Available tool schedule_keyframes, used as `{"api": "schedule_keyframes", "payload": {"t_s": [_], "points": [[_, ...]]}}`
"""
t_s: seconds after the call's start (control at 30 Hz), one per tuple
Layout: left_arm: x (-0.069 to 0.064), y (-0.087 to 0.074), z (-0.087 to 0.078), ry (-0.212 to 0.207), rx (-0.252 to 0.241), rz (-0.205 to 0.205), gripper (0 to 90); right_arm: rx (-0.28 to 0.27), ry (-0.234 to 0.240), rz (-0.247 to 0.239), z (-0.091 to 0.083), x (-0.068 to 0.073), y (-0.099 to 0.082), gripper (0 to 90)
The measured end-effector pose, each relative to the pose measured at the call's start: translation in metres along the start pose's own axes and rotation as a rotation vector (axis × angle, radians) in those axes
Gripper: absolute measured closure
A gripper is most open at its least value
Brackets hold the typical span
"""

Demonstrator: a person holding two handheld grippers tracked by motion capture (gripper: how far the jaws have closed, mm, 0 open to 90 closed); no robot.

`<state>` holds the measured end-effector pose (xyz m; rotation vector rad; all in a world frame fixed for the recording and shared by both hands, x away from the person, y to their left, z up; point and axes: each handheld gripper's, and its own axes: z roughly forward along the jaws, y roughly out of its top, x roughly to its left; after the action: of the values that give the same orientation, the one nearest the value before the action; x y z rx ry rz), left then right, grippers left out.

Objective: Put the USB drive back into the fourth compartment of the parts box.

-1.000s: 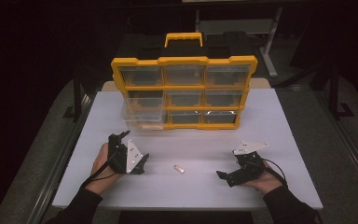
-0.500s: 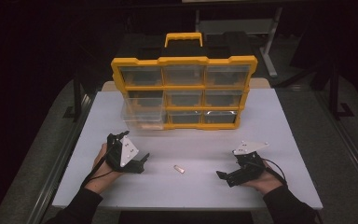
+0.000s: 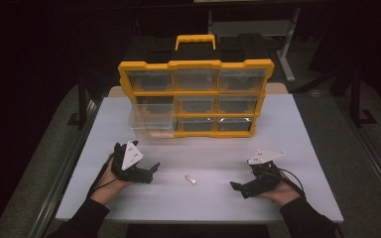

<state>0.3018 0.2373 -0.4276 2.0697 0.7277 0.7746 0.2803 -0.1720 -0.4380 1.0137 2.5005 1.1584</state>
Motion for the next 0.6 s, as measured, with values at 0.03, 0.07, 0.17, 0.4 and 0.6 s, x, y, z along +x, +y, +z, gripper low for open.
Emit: {"api": "schedule_keyframes", "payload": {"t_s": [0.03, 0.07, 0.17, 0.4, 0.6], "points": [[0.001, 0.000, 0.000, -0.005, -0.005, -0.013, 0.0, -0.001, 0.000, 0.001, 0.000, 0.000, 0.000, 0.0], [0.002, 0.000, 0.000, -0.013, -0.007, -0.029, 0.0, -0.002, 0.000, 0.002, 0.000, 0.000, 0.000, 0.0], [0.005, 0.000, -0.001, -0.043, -0.012, -0.078, 0.0, -0.001, 0.000, 0.002, 0.000, 0.000, 0.000, 0.0], [0.013, -0.003, -0.001, -0.127, -0.028, -0.205, 0.0, -0.001, 0.001, 0.003, 0.000, 0.000, 0.000, 0.0], [0.013, -0.006, -0.003, -0.172, -0.043, -0.222, 0.0, -0.002, 0.002, 0.006, 0.000, 0.000, 0.000, 0.0]]}}
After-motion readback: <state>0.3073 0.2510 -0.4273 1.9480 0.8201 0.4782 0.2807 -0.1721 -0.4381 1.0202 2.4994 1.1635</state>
